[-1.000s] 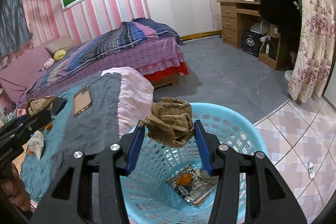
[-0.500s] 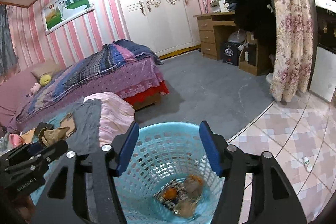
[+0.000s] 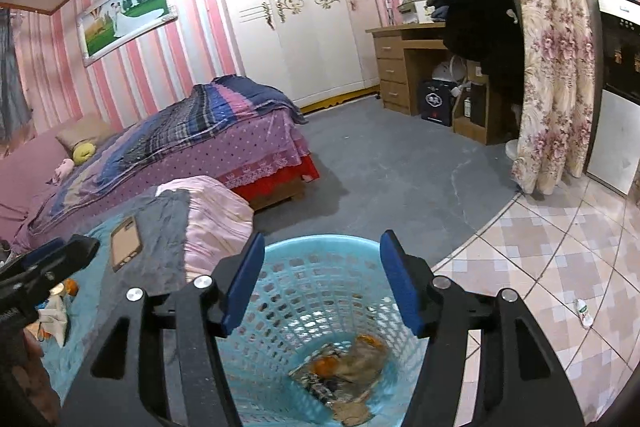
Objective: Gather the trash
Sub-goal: 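Move both open grippers back over the bed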
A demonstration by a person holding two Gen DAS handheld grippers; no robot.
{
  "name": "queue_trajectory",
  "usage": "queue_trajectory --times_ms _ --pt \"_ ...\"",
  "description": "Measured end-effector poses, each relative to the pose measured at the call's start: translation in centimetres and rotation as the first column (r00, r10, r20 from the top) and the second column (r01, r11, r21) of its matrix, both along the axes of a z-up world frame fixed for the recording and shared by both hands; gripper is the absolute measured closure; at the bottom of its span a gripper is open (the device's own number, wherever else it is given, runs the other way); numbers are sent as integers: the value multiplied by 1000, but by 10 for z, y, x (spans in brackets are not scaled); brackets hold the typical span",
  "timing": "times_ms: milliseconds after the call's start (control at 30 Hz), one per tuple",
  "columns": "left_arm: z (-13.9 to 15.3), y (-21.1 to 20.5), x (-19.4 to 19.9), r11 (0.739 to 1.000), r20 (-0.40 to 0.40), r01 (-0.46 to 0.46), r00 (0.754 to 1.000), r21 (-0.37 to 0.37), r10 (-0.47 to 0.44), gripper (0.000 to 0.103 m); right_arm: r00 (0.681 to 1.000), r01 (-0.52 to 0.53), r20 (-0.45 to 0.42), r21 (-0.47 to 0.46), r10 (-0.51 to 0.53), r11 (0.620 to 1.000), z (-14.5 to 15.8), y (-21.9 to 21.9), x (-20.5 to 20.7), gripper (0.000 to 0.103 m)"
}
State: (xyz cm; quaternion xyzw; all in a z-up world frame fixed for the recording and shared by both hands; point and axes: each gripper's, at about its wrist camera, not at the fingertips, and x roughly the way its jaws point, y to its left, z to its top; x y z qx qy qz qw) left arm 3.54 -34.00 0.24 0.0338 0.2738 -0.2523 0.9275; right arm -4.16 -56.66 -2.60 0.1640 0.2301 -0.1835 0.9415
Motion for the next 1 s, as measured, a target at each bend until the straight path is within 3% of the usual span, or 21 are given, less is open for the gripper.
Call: queue_trajectory --times_ms 167,333,567,667,767,1000 --pt "5 74 2 995 26 -98 995 19 98 5 994 -109 1 -12 109 994 6 41 19 38" --pt "5 136 8 986 21 -167 986 27 166 5 967 -254 -18 -23 254 967 10 99 41 33" --pt "-12 220 22 944 1 -330 944 31 330 5 927 -372 -52 -10 371 928 9 178 69 30" --pt "-22 248 24 924 -13 -382 924 4 382 5 901 -430 -63 -6 428 903 5 218 83 29" --pt "-31 266 31 909 -53 -418 907 9 417 5 848 -525 -110 -39 518 850 -3 272 101 29" --pt "-45 325 32 878 -58 -478 877 9 478 5 783 -616 -169 -77 598 784 -17 343 127 29"
